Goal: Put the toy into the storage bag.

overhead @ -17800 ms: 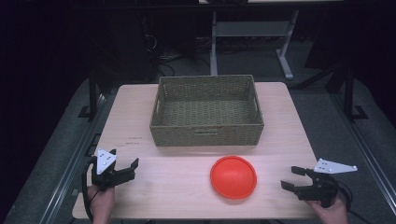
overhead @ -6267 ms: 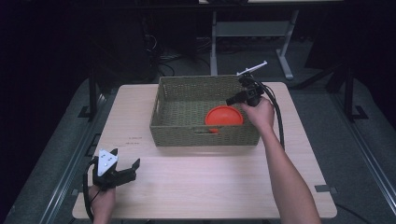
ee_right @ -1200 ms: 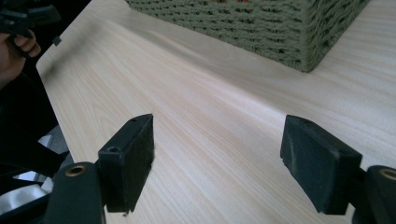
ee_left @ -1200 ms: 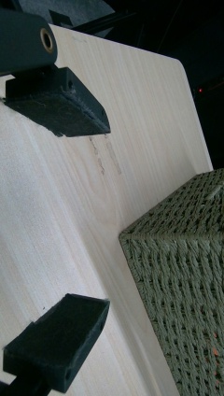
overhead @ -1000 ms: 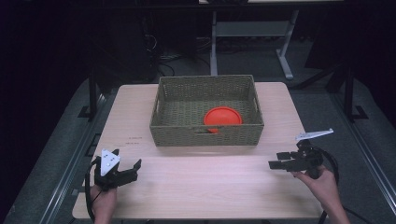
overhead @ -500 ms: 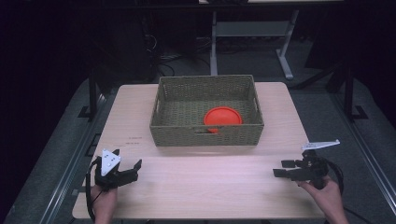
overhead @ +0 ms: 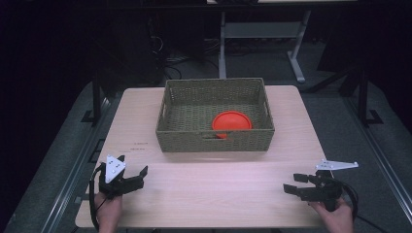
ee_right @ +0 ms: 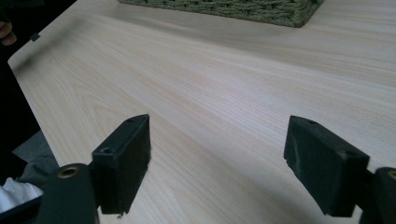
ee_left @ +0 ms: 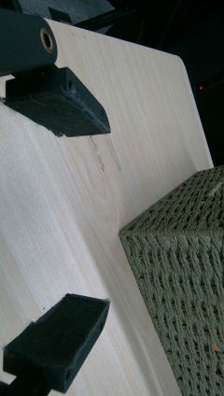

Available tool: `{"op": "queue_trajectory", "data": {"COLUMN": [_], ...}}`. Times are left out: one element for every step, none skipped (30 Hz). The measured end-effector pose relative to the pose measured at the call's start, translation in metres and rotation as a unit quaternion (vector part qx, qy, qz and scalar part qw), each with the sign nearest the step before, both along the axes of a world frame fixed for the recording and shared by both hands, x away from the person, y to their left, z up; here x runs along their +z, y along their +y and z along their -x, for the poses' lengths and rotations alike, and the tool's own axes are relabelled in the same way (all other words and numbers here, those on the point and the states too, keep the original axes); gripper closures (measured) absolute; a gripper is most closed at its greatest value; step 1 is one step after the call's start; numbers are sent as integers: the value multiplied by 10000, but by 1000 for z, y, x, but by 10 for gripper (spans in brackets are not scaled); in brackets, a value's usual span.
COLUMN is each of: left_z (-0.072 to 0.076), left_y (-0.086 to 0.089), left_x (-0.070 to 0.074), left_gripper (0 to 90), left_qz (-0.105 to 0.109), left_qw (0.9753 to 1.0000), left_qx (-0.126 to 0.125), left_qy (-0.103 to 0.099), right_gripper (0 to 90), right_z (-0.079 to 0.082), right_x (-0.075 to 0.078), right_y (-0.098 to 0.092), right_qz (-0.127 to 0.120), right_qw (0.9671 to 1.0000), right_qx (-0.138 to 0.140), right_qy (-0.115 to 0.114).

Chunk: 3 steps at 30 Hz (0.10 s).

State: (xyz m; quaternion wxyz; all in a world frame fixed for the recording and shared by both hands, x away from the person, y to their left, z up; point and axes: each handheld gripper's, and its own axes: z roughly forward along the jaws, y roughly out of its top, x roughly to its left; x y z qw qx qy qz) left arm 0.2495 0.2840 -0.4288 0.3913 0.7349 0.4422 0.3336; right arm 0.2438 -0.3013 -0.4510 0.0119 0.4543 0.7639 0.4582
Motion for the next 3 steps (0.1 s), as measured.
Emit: {"op": "queue_trajectory", "data": {"left_z": [0, 0, -1], "left_y": [0, -1, -1], "left_x": [0, 0, 0], "left_gripper": [128, 128, 128], "left_qz": [6, -6, -24], "left_qw": [10000, 10000, 10000], "left_qx": [-4, -13, -21], "left_qy": [1, 22, 22], "right_gripper": [211, 211, 212], "right_z": [2, 5, 7], "right_x": [0, -2, -3], "right_y": [0, 1, 0], "right_qz": [-44, -118, -213], "right_qw": [10000, 9999, 9997], "right_qx": [-20, -66, -121], "right_qy": [-17, -50, -87]}}
